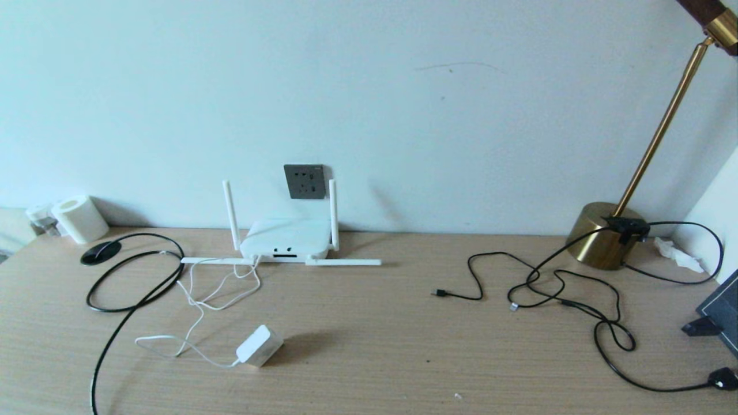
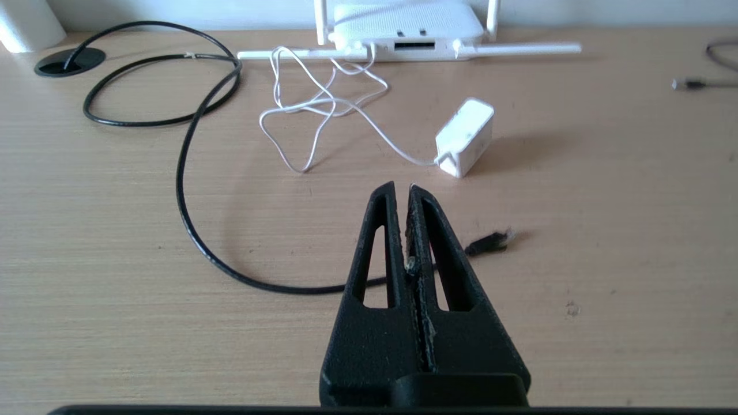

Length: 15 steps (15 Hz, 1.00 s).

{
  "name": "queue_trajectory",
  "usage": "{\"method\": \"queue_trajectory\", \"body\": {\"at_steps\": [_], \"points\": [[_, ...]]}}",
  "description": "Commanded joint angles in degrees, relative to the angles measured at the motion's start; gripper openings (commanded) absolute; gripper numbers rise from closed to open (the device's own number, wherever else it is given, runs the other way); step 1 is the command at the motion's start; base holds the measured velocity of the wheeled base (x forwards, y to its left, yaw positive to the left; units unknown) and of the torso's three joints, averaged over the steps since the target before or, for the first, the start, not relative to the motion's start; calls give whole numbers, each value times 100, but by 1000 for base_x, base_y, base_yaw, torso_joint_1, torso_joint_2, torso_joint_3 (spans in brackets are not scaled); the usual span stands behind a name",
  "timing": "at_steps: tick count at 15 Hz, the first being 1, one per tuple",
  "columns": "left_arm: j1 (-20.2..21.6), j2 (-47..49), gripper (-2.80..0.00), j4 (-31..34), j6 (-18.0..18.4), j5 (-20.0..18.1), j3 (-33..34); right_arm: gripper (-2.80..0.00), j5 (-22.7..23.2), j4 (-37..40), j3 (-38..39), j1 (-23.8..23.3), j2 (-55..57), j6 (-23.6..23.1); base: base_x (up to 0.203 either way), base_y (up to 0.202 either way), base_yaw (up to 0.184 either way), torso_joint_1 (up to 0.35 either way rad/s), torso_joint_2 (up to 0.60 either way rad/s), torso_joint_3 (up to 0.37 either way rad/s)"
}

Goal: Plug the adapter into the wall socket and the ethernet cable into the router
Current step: Pick up plug

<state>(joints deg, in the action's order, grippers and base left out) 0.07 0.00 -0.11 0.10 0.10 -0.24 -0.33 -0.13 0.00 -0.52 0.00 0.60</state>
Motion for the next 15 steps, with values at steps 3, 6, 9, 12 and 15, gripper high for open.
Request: {"method": "queue_trajectory", "body": {"at_steps": [3, 6, 9, 12, 15], "points": [[-1, 383, -280, 63, 77, -280, -968, -280, -2, -4, 0, 0, 9, 2, 0, 0, 0, 0, 0, 0], [-80, 2242, -280, 145, 119, -637, -1972, -280, -2, -4, 0, 0, 9, 2, 0, 0, 0, 0, 0, 0], [-256, 4488, -280, 115, 264, -1120, -2699, -280, -2, -4, 0, 0, 9, 2, 0, 0, 0, 0, 0, 0], [-384, 6338, -280, 2, 487, -1576, -3380, -280, -2, -4, 0, 0, 9, 2, 0, 0, 0, 0, 0, 0], [-577, 7451, -280, 37, 991, -1852, -4016, -280, -2, -4, 0, 0, 9, 2, 0, 0, 0, 0, 0, 0]]}}
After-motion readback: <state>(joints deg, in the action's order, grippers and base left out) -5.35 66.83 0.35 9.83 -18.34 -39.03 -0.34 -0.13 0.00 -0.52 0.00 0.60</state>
